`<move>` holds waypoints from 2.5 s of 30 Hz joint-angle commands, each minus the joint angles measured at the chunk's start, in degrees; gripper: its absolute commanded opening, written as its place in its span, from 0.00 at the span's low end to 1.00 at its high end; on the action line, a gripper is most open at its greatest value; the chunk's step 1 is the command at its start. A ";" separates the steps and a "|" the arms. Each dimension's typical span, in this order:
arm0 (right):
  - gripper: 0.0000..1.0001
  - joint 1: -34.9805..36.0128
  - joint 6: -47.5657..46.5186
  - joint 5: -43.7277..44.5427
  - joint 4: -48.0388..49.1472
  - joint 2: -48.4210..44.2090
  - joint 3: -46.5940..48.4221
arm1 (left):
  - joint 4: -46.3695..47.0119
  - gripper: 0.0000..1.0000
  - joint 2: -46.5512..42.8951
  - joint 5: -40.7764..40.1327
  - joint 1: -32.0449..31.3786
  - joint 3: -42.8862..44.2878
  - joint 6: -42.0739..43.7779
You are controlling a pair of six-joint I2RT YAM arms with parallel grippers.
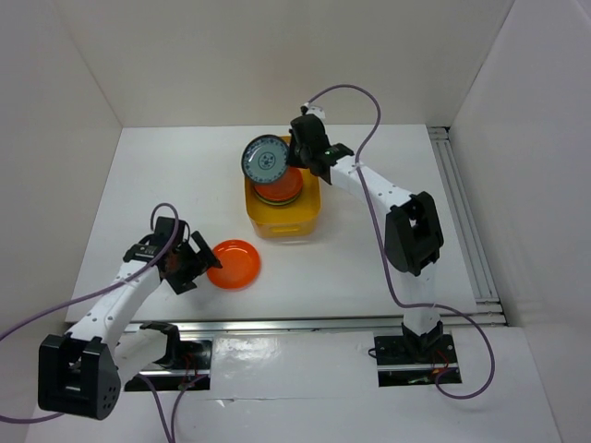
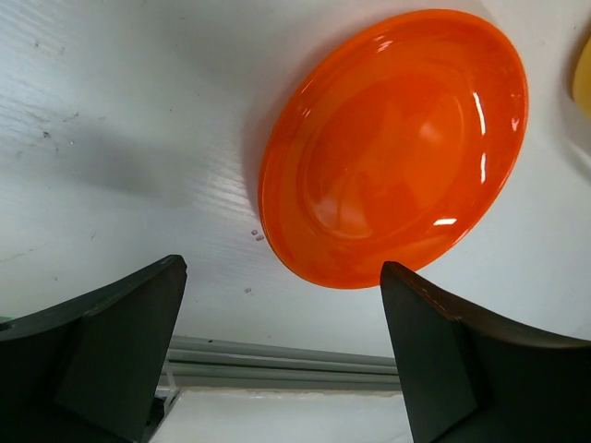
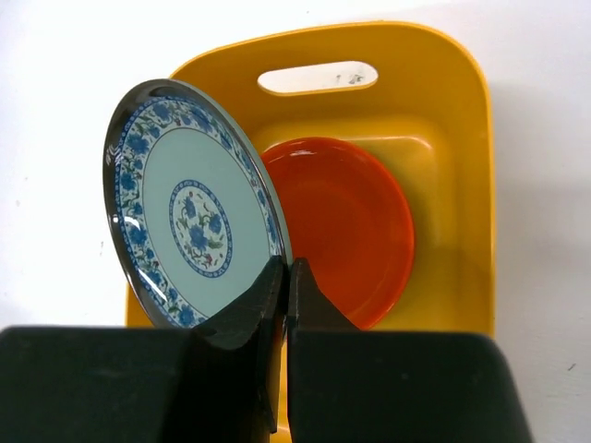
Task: Place the plates into the plastic bin on the countertop
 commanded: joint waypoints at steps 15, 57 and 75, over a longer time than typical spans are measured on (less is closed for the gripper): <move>0.00 -2.91 -2.54 1.65 2.00 0.63 -1.38 | 9.21 0.96 6.13 -3.81 -8.74 -4.07 -4.85; 1.00 2.27 -5.97 -6.78 1.75 -18.79 -1.38 | 11.50 0.50 9.92 -8.91 -11.38 -7.14 -7.84; 1.00 -2.47 -5.44 -7.22 -0.02 -28.46 -5.42 | 3.01 0.00 13.71 -16.46 -10.07 -0.56 -10.65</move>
